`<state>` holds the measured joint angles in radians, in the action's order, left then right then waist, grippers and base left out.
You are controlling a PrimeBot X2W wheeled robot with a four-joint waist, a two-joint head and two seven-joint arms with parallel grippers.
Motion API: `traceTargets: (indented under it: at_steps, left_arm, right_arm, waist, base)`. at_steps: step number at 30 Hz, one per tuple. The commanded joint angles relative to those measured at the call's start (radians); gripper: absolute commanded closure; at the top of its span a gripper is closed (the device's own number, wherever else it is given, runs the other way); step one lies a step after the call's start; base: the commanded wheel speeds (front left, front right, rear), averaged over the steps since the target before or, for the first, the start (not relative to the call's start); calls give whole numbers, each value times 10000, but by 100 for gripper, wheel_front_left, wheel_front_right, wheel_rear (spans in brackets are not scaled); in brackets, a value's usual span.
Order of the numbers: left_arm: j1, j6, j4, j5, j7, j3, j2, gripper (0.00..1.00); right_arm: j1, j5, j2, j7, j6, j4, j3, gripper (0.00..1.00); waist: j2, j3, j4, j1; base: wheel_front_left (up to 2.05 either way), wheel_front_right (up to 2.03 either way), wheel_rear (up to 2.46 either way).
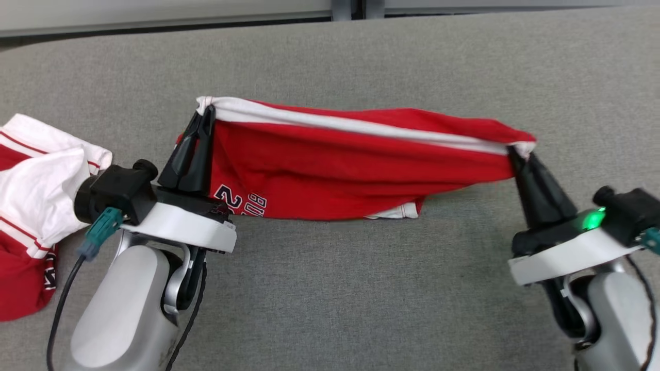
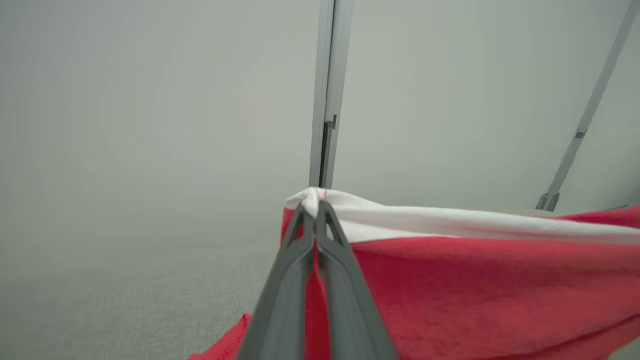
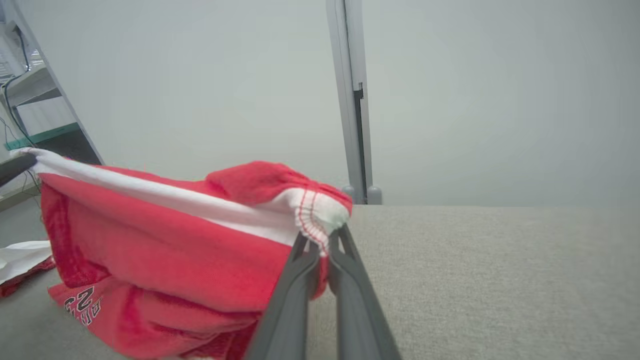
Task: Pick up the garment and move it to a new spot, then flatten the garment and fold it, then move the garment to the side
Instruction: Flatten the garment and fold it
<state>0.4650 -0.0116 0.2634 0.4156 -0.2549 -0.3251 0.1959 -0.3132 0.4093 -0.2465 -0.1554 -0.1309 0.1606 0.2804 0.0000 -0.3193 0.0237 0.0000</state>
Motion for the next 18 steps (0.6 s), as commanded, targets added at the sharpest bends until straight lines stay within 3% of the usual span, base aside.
traceTargets:
  at_steps: [1,4,10,18]
  left_arm:
    - [-128,-99,-261,-64,-20,58,115,100]
    - [-393,-294,-1963,-317,155,-64,318,100]
    - [-492,-523,-4056,-525,552,-333,307,100]
    - [-558,-717,-5195,-496,1212,-651,226,100]
  right_arm:
    - [-109,-52,-99,33,3,-178,-134,100]
    - [-90,-267,-335,457,3,-1366,-770,100]
    - [61,-562,-396,1414,3,-3145,-1855,100]
    - [419,-603,-115,2522,1,-4462,-2673,100]
  waist:
    - [0,173,-105,0]
    - [0,594,-248,0]
    - [0,1198,-448,0]
    - [0,1579,-713,0]
  base:
    - [0,0,0]
    - [0,0,0]
    - [0,0,0]
    - [0,0,0]
